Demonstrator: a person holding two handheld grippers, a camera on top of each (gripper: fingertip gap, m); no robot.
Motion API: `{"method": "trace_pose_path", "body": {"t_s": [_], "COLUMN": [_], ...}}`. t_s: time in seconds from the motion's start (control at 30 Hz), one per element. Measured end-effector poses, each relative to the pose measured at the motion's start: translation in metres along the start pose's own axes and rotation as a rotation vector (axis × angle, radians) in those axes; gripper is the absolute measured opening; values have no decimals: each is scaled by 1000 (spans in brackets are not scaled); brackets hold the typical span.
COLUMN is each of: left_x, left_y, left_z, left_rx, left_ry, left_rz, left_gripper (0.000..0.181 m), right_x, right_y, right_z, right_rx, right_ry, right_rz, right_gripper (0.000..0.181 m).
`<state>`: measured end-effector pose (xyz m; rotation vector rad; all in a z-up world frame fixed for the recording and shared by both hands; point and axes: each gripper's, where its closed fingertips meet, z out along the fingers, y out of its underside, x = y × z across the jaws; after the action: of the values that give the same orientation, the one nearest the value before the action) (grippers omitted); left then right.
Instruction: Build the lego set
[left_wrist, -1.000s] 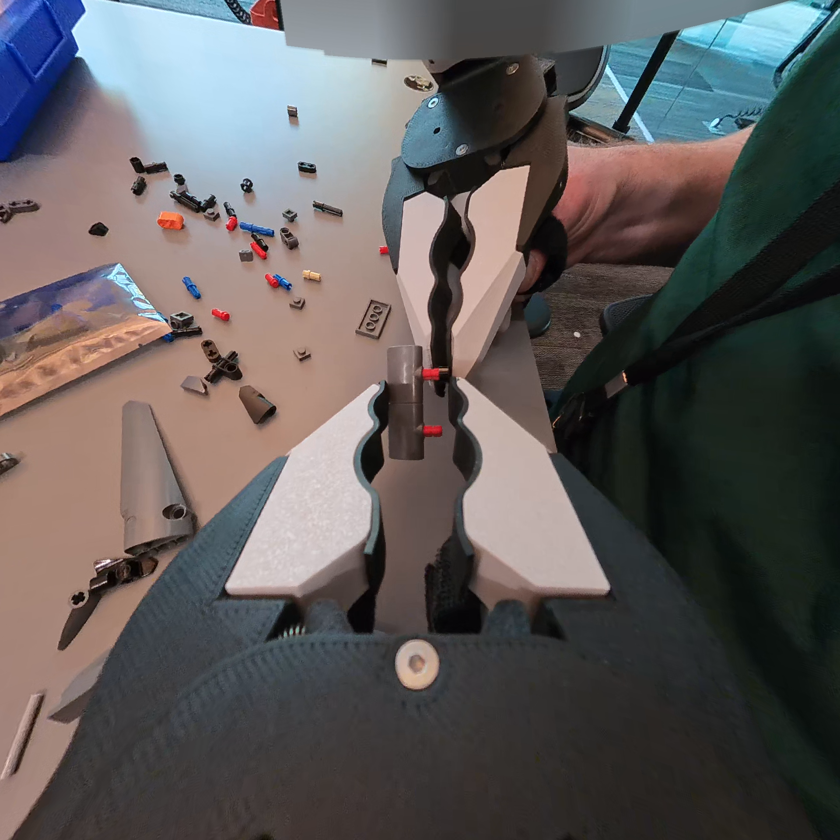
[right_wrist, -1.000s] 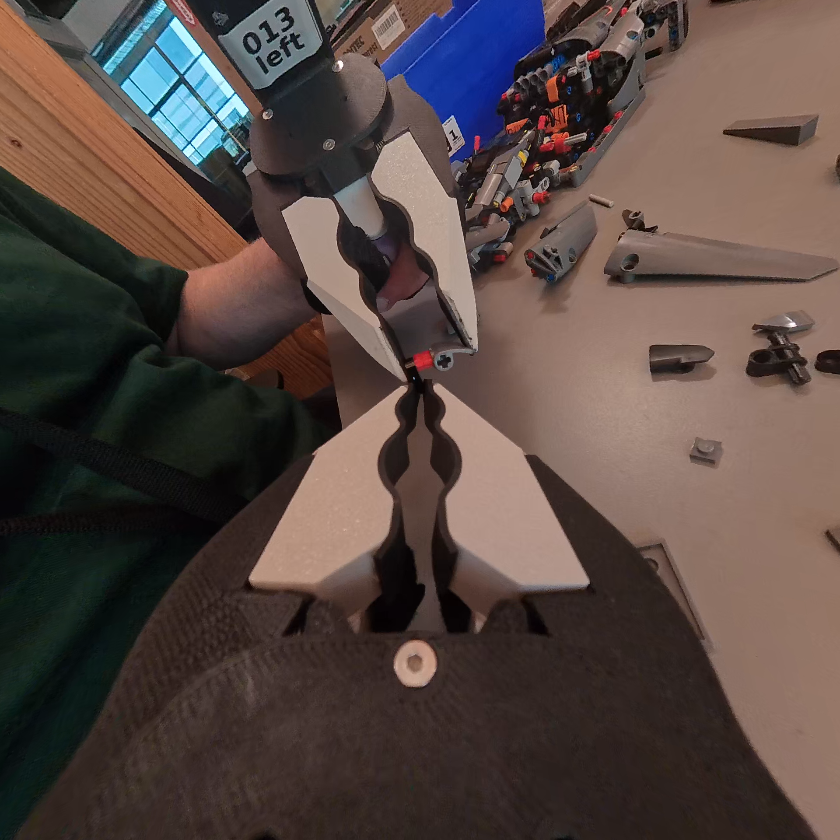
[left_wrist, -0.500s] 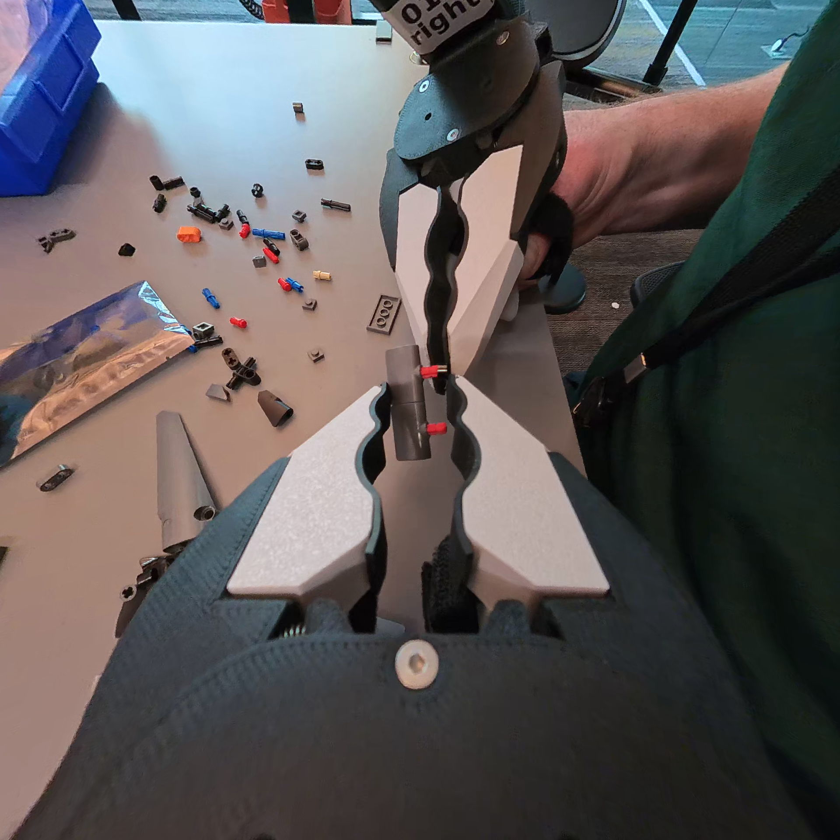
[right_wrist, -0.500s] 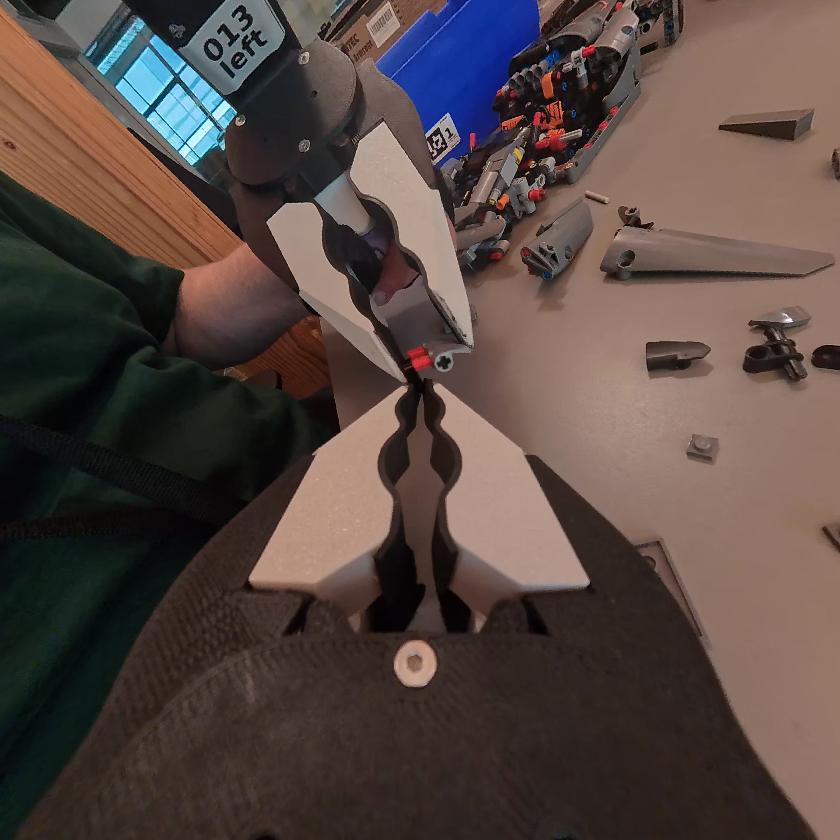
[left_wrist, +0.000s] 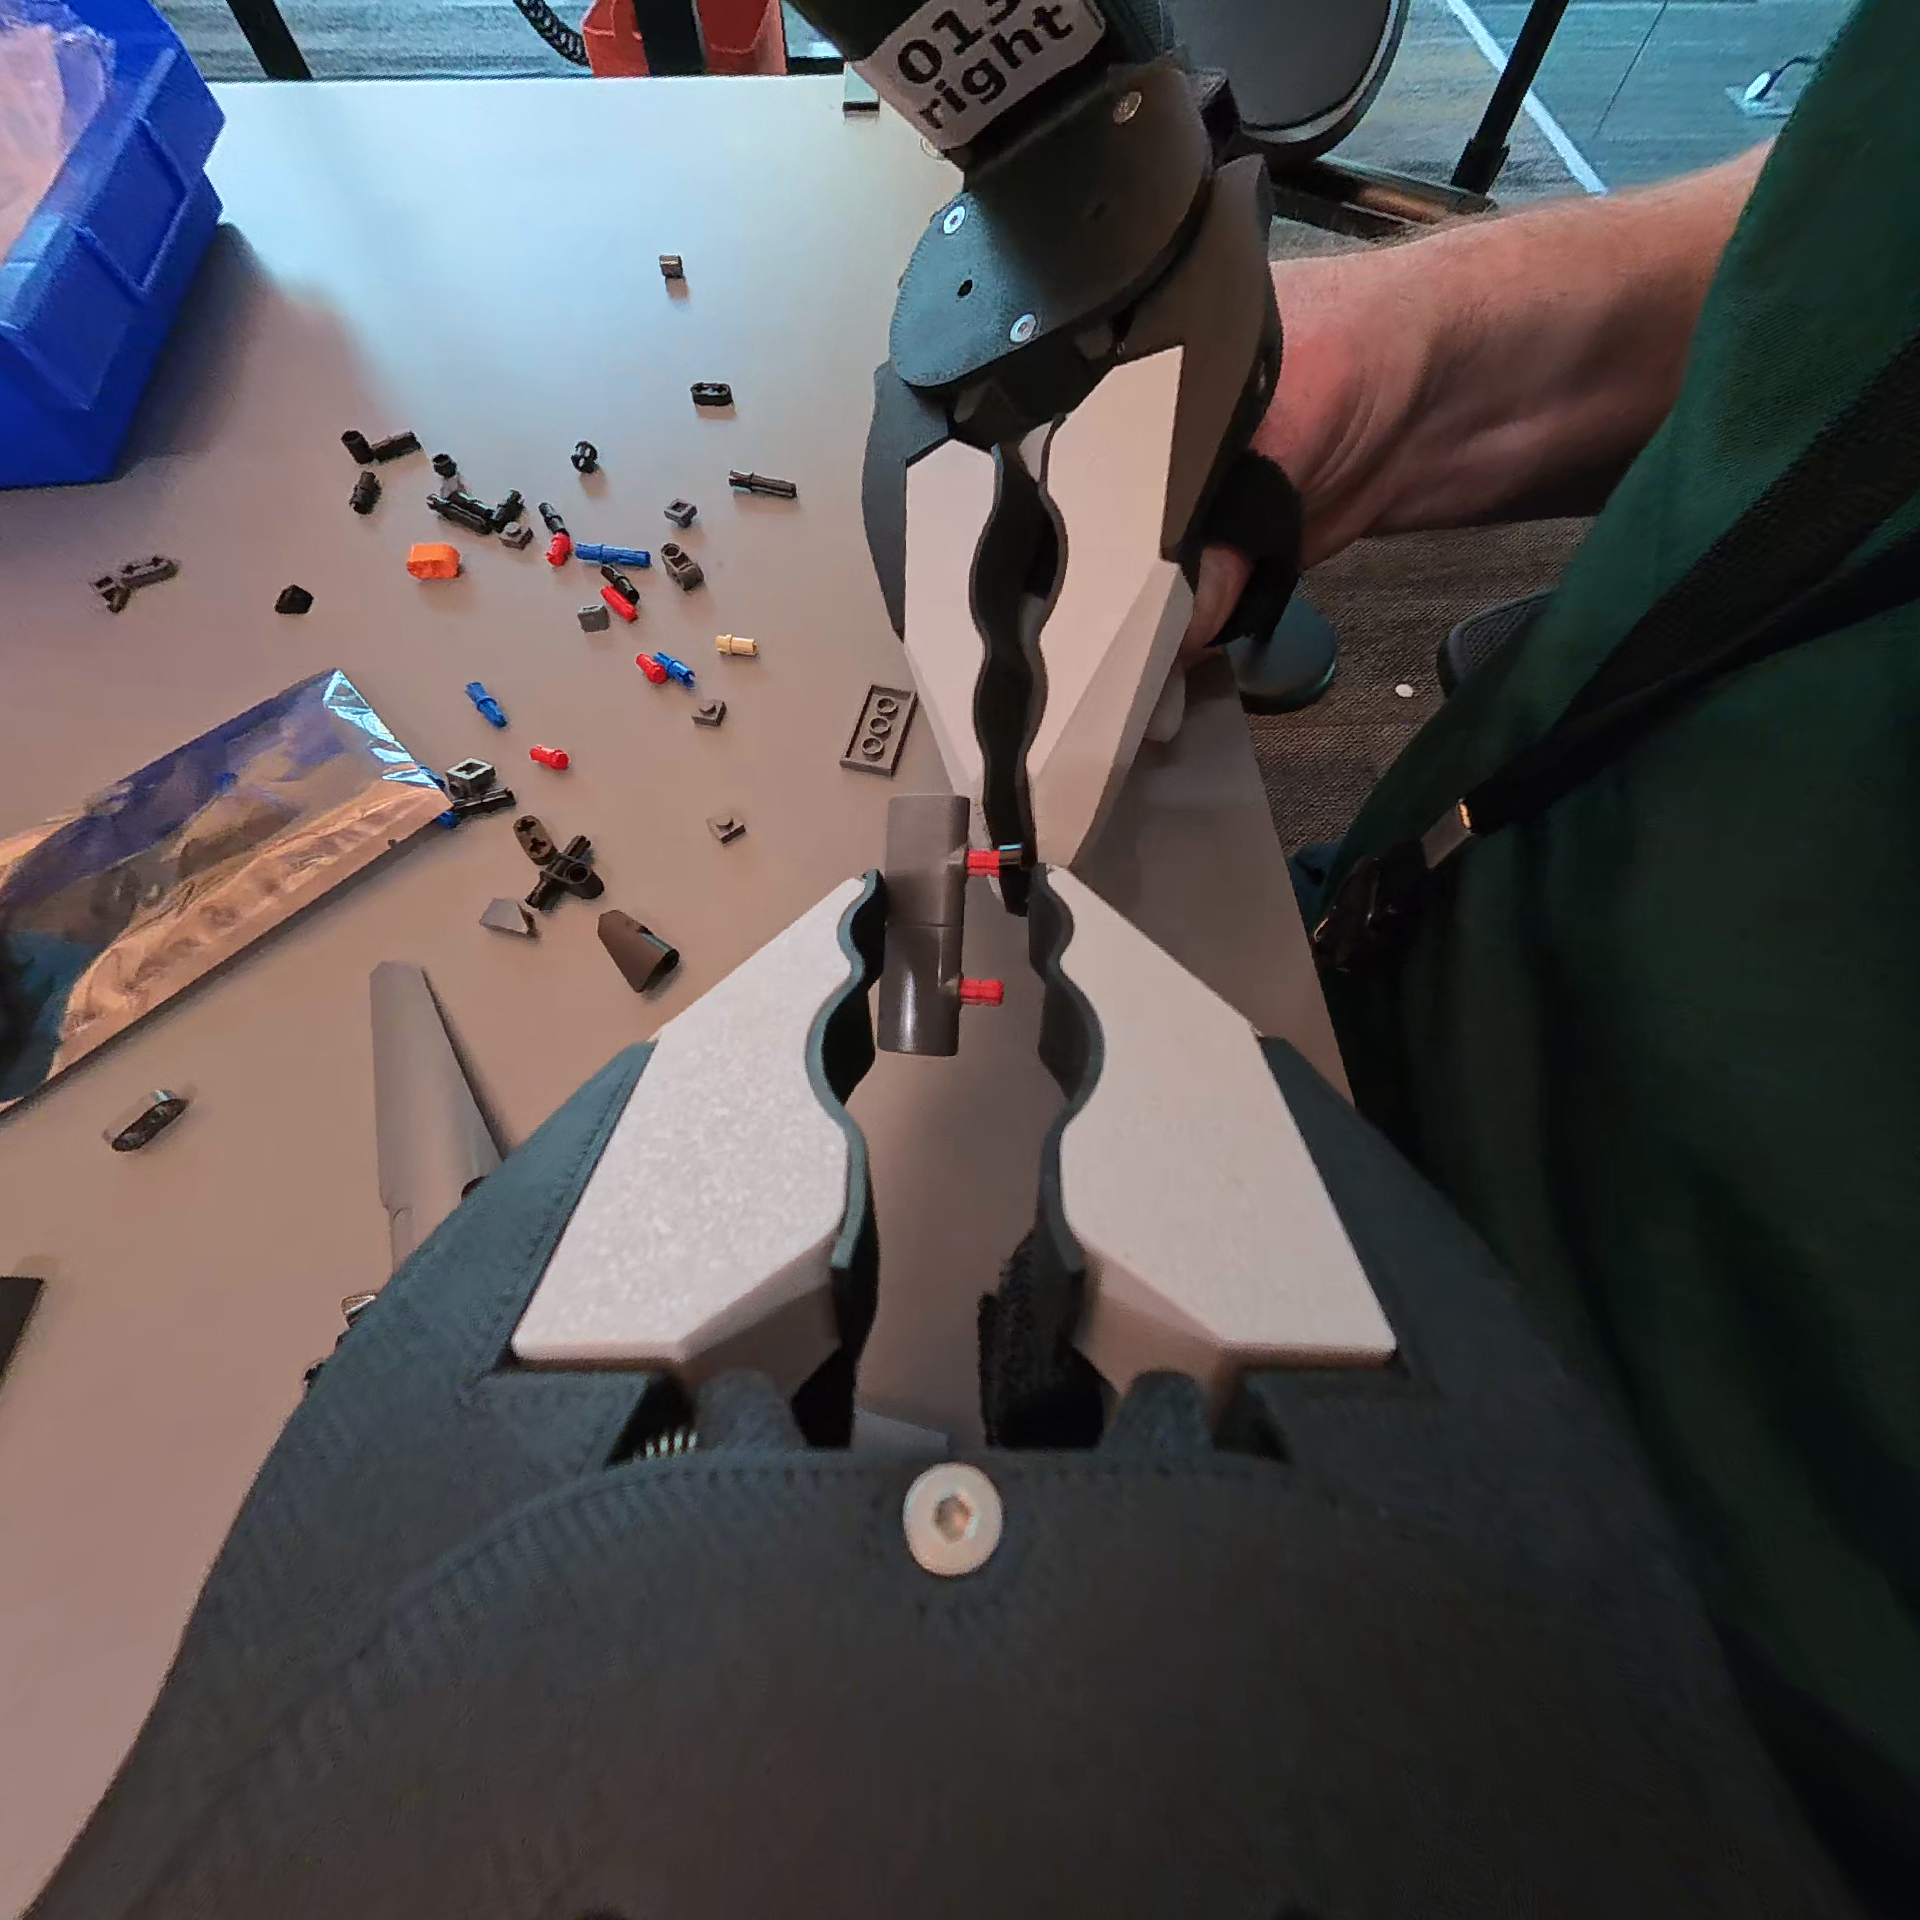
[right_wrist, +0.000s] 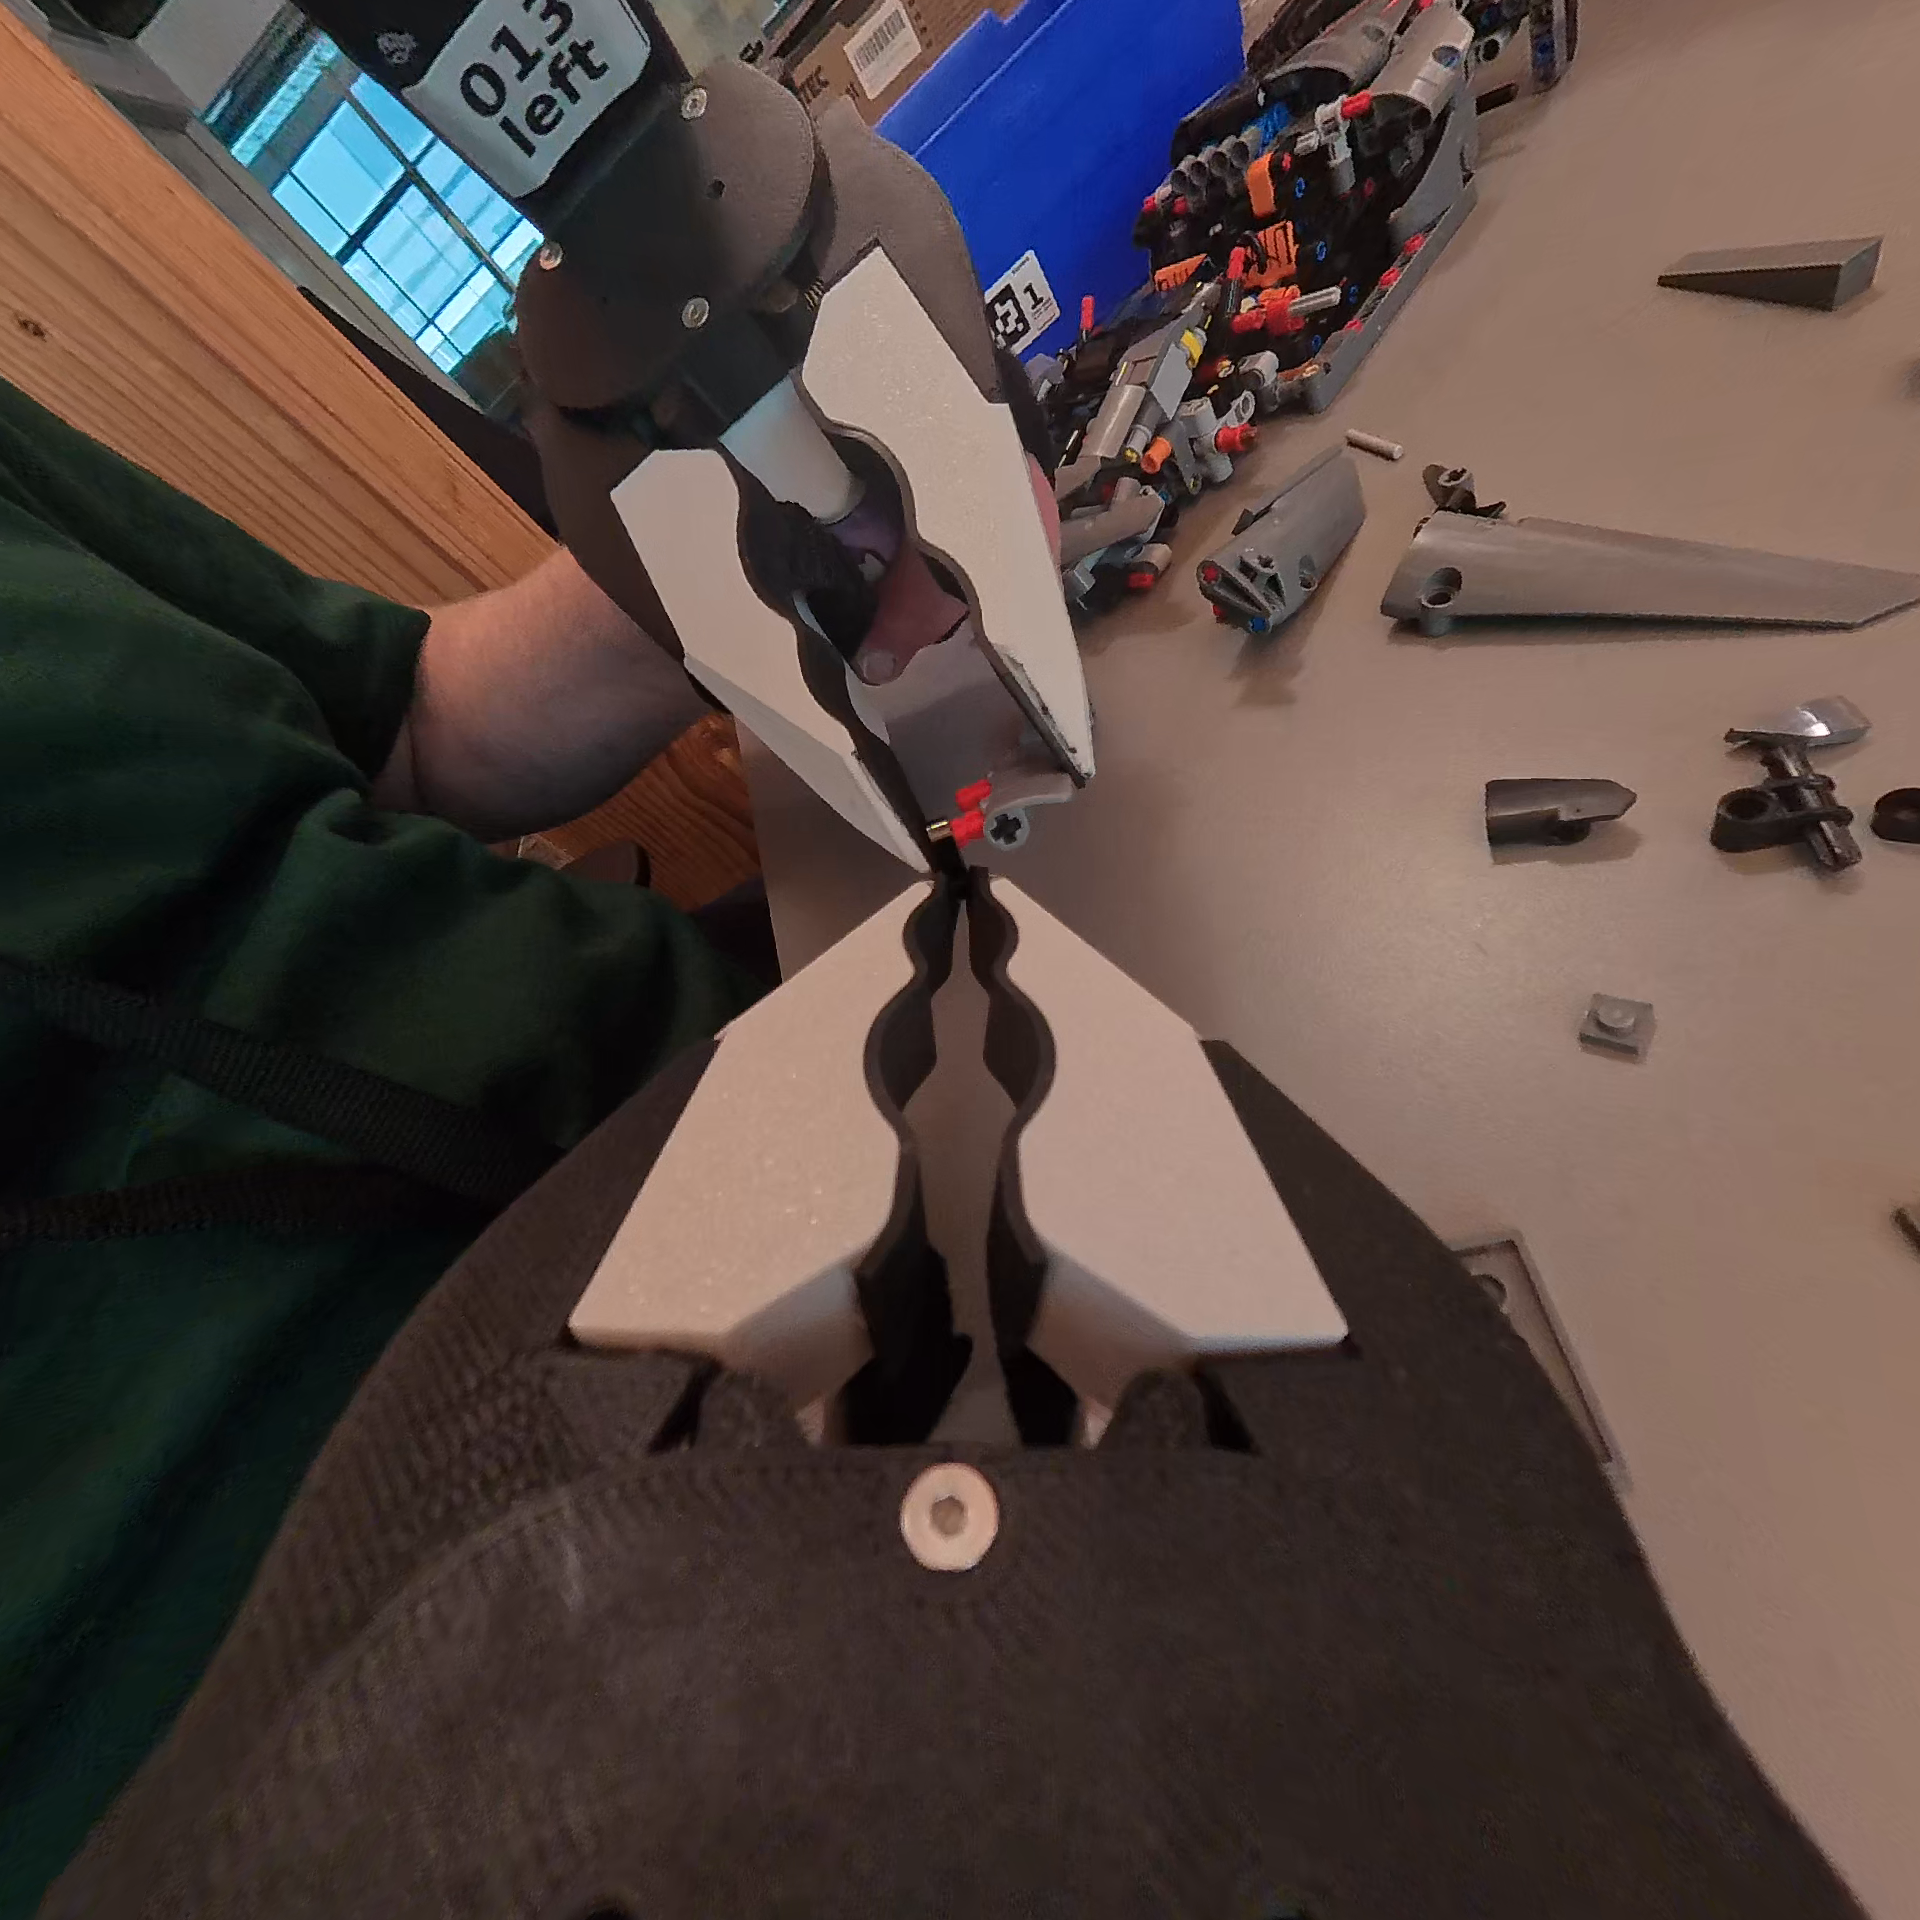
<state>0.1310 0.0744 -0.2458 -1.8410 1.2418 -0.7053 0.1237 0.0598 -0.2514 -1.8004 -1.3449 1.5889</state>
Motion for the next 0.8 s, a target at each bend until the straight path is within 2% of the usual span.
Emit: {"method": "trace_pose_path", "body": {"t_s": [0.23, 0.8], "left_x": [1, 0], "left_y": [-6, -1], "left_z": [-1, 0], "left_rx": [27, -7], "left_ry": [36, 36], "left_rz": [-30, -37], "left_gripper": [25, 24], "right_x": [-1, 1], "right_y": [2, 0], "right_z": [2, 0], "right_rx": [-19, 0], "right_ry": [-1, 7], "right_rz": [-7, -3], "right_gripper": [1, 1]}}
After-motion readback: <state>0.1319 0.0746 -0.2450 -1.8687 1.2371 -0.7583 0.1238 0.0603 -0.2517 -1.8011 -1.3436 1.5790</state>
